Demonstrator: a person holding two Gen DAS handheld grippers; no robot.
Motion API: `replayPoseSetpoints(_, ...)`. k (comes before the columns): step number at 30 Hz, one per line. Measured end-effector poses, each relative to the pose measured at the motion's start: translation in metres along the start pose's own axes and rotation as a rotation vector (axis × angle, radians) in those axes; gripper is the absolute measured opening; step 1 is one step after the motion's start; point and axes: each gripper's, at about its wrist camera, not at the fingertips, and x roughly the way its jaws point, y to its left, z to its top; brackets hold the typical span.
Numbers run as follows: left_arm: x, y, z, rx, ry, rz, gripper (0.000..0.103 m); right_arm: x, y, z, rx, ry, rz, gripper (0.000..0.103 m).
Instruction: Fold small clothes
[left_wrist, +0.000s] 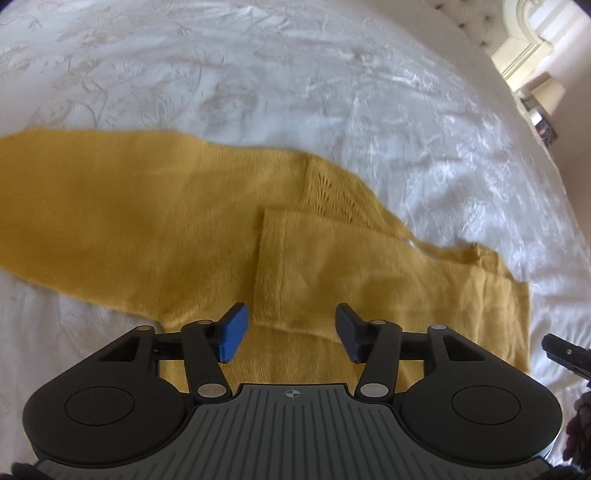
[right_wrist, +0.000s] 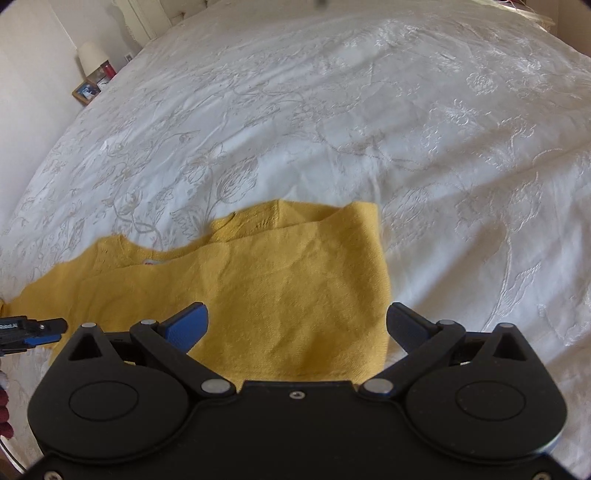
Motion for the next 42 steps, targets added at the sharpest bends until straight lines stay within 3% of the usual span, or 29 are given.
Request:
replayPoseSetpoints(3, 0.013, 0.003, 0.0, -0.035, 0.029, -0.012, 0.053, 0.0, 0.005, -0.005, -0.013, 0.005, 0.014, 0.103)
replayPoseSetpoints(9, 0.032, 0.009, 0.016, -0.176, -0.006, -0.035, 0.051, -0.005, 0.002, -0.008, 0.001, -0.004, 0.014, 0.103)
replayPoseSetpoints(12, 0.03, 0.006, 0.023, -0.203, -0.004, 0.072, 0.029, -0.008, -0.003, -0.008, 0.012, -0.01, 0.001, 0.103)
replayPoseSetpoints(15, 0.021, -0.001, 0.023, -0.131, -0.02, 0.026, 0.007, -0.008, -0.009, -0.008, 0.026, -0.01, -0.01, 0.103)
replayPoseSetpoints(22, -0.027, -0.008, 0.029, 0.025, -0.161, 0.162, 0.006, -0.003, -0.021, -0.001, 0.04, -0.013, -0.011, 0.103)
replayPoseSetpoints(29, -0.007, 0.012, 0.038, -0.008, -0.088, 0.174, 0.007, 0.029, -0.042, 0.02, 0.057, 0.012, 0.001, 0.103)
replayPoseSetpoints(33, 0.003, 0.012, 0.034, -0.009, -0.06, 0.174, 0.007, 0.053, -0.055, 0.032, 0.119, 0.073, 0.024, 0.101)
replayPoseSetpoints(38, 0.009, 0.014, 0.032, -0.007, -0.041, 0.182, 0.008, 0.069, -0.064, 0.038, 0.185, 0.107, -0.021, 0.084)
replayPoseSetpoints(41, 0.01, 0.015, 0.032, -0.01, -0.038, 0.18, 0.008, 0.068, -0.067, 0.04, 0.202, 0.115, 0.032, 0.035)
replayPoseSetpoints(42, 0.01, 0.015, 0.031, -0.011, -0.037, 0.177, 0.008, 0.069, -0.067, 0.04, 0.203, 0.136, 0.057, 0.012)
